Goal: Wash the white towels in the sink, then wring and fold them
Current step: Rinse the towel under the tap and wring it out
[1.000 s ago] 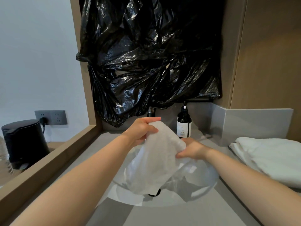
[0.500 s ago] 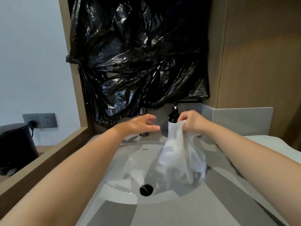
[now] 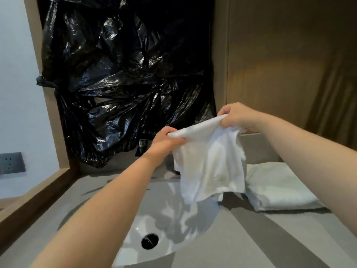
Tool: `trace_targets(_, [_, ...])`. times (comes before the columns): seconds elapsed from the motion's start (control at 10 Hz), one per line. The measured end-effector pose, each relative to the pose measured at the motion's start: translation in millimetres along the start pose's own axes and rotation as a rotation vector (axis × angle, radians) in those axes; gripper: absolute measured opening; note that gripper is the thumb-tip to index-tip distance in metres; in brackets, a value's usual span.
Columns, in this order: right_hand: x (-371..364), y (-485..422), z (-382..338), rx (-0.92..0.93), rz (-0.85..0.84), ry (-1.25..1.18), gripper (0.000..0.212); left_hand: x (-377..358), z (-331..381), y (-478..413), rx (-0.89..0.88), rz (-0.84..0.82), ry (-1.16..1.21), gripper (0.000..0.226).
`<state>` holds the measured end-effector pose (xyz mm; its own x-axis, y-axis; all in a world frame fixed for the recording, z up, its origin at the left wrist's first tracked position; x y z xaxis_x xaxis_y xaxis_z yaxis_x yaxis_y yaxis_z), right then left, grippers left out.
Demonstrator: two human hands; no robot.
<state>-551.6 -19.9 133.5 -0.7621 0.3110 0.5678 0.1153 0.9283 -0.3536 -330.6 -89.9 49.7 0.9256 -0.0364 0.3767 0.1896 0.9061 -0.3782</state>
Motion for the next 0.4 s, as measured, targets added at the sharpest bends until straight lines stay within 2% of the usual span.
trace_targets(0.1, [41.1, 6.0, 22.9, -0.057, 0.069, -0.171, 0.029, -33.2, 24.6, -14.6, 0.048, -0.103, 0.277, 0.027])
trace_targets(0.2, [80.2, 11.4, 48.2, -0.108, 0.09, -0.285, 0.027, -84.7, 59.9, -22.4, 0.033, -0.29, 0.473, 0.031])
trace_targets(0.3, [128.5, 10.1, 60.3, -0.111, 0.182, -0.367, 0.024, -133.1, 88.4, -22.1, 0.14, -0.471, 0.586, 0.018])
trace_targets(0.4, [157.7, 8.3, 89.6, -0.181, 0.242, -0.236, 0.023, -177.1, 94.8, -21.6, 0.281, -0.506, 0.573, 0.018])
Point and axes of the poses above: each hand's wrist, its own y-axis away from the middle knuckle, its own x-axis out of the back of the hand, z = x × y, the point moved 8 cm from there along -y, towards the middle knuckle, and after that the axes turned 12 degrees about -y, right-handed, at the moved point
